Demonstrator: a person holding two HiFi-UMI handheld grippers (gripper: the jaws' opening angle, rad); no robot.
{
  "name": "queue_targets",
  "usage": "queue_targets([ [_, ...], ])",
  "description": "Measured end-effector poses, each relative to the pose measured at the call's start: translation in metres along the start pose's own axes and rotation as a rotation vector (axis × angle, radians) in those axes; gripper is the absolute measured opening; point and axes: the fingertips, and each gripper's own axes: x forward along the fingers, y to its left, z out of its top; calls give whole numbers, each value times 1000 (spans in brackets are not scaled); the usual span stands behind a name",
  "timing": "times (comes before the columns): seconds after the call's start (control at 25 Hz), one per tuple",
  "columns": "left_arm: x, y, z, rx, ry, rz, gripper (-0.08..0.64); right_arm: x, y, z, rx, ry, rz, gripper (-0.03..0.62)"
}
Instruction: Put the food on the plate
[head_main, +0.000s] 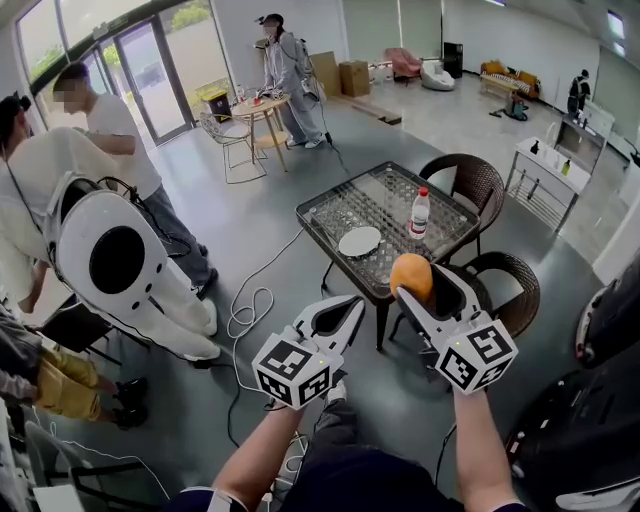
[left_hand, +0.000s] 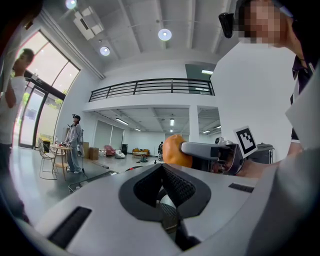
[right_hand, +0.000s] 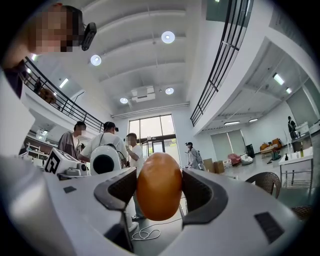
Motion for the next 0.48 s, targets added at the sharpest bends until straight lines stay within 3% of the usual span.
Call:
queue_targets([
  [0.48,57,111,-4,-58,21,-24,8,113,-46,-31,21,71,-10,288],
])
